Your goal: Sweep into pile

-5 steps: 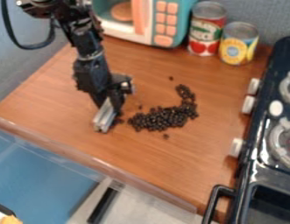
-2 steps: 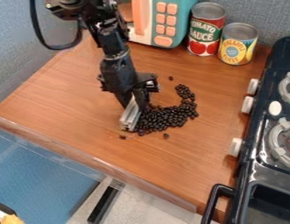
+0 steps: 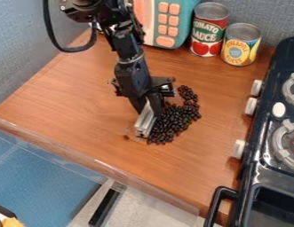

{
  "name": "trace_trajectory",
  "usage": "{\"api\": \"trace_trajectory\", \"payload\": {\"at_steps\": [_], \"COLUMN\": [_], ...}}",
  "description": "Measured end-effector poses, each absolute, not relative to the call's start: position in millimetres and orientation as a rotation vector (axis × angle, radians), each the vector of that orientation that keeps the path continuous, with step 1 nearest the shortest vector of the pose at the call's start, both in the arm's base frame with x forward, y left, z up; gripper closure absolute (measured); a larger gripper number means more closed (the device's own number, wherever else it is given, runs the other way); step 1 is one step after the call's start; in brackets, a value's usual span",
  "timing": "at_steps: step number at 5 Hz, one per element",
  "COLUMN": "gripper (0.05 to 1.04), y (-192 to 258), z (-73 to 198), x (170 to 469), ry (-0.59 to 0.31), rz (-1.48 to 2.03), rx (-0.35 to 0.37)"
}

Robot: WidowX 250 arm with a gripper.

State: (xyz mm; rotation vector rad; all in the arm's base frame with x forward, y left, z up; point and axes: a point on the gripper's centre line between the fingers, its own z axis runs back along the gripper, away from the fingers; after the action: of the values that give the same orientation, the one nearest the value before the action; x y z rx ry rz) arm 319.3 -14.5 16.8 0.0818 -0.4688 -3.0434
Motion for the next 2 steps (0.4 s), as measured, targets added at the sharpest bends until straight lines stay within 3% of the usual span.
{"api": "trace_trajectory", "payload": {"at_steps": [1,2], "gripper": [0.719,0.719], "y": [-13,4], "z": [19,35], "x": [316,317], "ry": [-0.496,-0.511], "rz": [-3.047,-3.018], "rx": [0.038,0.048]}}
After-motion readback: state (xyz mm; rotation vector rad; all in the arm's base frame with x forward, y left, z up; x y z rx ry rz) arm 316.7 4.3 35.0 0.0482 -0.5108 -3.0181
